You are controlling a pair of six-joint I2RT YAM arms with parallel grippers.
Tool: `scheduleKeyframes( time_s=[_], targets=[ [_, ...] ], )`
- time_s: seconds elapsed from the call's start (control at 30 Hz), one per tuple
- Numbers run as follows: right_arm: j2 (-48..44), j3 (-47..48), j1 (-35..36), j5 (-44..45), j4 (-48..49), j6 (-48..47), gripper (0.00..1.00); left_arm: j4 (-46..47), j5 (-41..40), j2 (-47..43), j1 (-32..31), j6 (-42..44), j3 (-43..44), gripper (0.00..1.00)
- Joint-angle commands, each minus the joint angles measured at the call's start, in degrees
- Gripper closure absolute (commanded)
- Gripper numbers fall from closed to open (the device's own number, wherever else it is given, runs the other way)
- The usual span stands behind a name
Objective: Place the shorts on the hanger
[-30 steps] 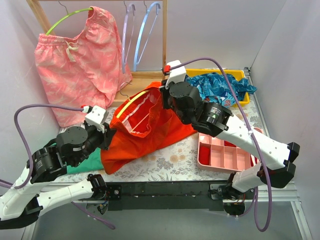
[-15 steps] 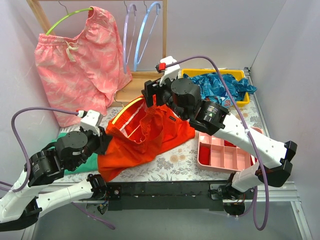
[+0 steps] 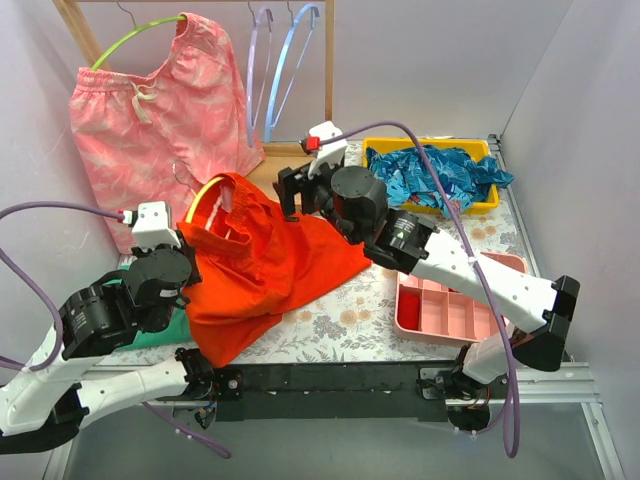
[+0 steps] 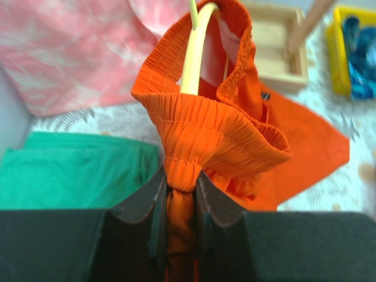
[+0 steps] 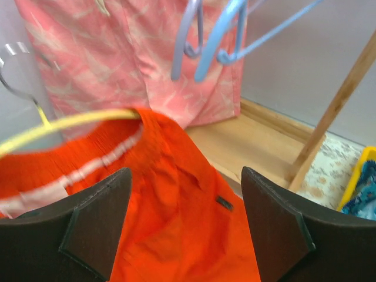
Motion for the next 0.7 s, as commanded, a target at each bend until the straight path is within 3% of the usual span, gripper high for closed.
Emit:
scheduleKeyframes(
  time_s=[0.0,0.13,0.17,0.23,0.3,0.37,0.43,0.47,0.5,0.67],
  targets=[
    [-8.37,-8.05,-0.03,2.56,5.01,2.04,0.18,9.91,-17.40,3.82,0.21,6.30,2.89,1.00],
    [-14.44,-15.00,0.06,2.74,6.86,4.50,0.18,24.23,-24.01,7.51,0.21,22.73,-0.88,1.00],
    [-16.63,-17.45,-0.03,2.65,6.95,5.46,0.18,32.01,-24.20,8.21,0.30,26.07,-1.94,1.00],
    [-18.66,-19.66,-0.03,2.21,6.95,6.26,0.18,41.18,-22.63,8.22,0.30,37.93,-4.13,1.00],
    [-21.04,-21.95,-0.03,1.69,6.60,7.23,0.18,57.17,-21.13,7.87,0.99,51.50,-9.05,1.00],
    [-22.71,-23.09,0.06,1.16,5.98,7.67,0.18,67.45,-18.93,8.83,2.83,57.99,-11.78,1.00],
    [-23.50,-24.32,-0.03,0.80,5.63,8.37,0.18,63.67,-15.34,12.51,8.36,53.47,-9.43,1.00],
    [-24.20,-24.68,0.06,0.63,5.63,8.46,0.18,56.42,-9.58,14.09,11.17,50.22,-5.77,1.00],
    [-24.38,-25.46,0.06,0.37,3.98,8.81,0.18,54.43,-5.69,16.11,17.63,47.05,-4.51,1.00],
    [-26.49,-27.31,-0.03,-0.16,2.64,9.69,0.19,58.98,2.86,18.15,24.54,44.31,-3.10,1.00]
  ],
)
